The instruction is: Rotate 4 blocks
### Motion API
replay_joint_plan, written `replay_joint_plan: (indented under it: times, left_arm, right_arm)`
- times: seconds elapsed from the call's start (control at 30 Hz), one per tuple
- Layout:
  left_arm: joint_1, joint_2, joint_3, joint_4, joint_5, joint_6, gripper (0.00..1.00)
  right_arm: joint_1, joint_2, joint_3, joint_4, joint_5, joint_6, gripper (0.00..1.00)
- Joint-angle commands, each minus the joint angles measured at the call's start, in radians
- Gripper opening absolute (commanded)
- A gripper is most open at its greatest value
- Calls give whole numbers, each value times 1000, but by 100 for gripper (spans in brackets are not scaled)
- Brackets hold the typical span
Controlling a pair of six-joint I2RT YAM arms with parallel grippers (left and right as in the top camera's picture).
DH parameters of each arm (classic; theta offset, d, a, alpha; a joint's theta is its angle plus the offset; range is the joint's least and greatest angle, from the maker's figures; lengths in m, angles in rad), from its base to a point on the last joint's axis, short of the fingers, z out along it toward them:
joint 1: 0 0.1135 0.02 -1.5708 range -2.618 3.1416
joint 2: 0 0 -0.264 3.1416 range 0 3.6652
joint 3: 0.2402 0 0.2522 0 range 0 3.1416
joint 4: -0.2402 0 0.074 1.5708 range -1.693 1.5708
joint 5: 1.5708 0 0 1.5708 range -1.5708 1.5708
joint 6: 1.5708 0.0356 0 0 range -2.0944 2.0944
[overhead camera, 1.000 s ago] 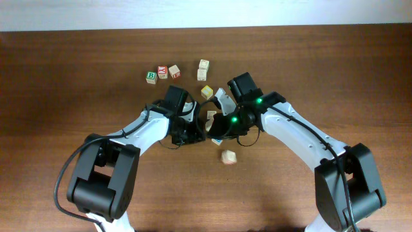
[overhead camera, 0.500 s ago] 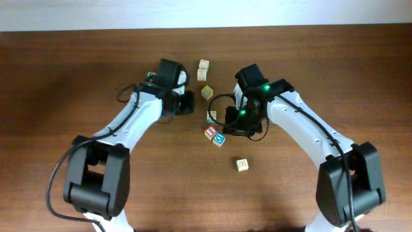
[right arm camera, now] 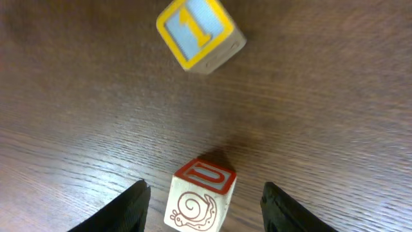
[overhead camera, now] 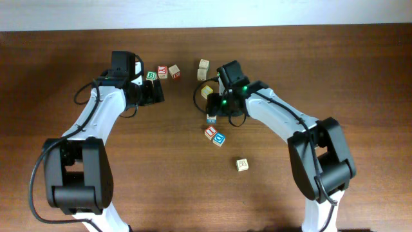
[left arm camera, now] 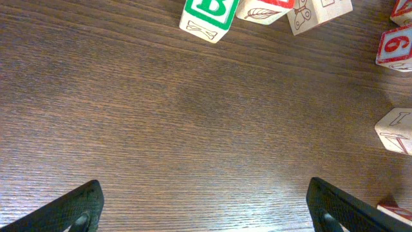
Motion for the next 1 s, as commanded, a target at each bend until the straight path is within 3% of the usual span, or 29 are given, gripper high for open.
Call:
replay_joint_plan:
  times: [0.0,0.03,0.1,0.17,0.3,0.37,0.43,0.7,0.83,0.87,0.97]
  left_arm:
    - [3,-6,12,-1,-4,8,99]
    - [3,-6,12,-1,-4,8,99]
    - [3,-6,12,-1,-4,8,99]
    - [2,-6,12,-1,-4,8,99]
    - [5,-6,12,-1,-4,8,99]
    - [4,-6,12,-1,-4,8,99]
    - [3,-6,12,-1,-4,8,99]
    - [3,-6,12,-1,-4,8,99]
    - [3,-6,12,-1,-4,8,99]
    - [3,-6,12,-1,-4,8,99]
    - [3,-6,12,-1,-4,8,99]
  right_arm:
    - [64,26,24,5,114,35,56]
    - [70,26,24,2,135,49,52]
    - [69,26,24,-16,152,73,32]
    - [71,26,46,-54,135,72,24]
    - [132,26,56,-85,122,75,24]
    - [133,26,58,-77,125,85,31]
    - [134,26,59,-84,126,97,31]
    - [187,32,66,-116,80,154,24]
    - [146,31,255,-356,80,124,32]
    - [132,33,277,-368,84,126,40]
    - [138,122,261,-276,125,240,45]
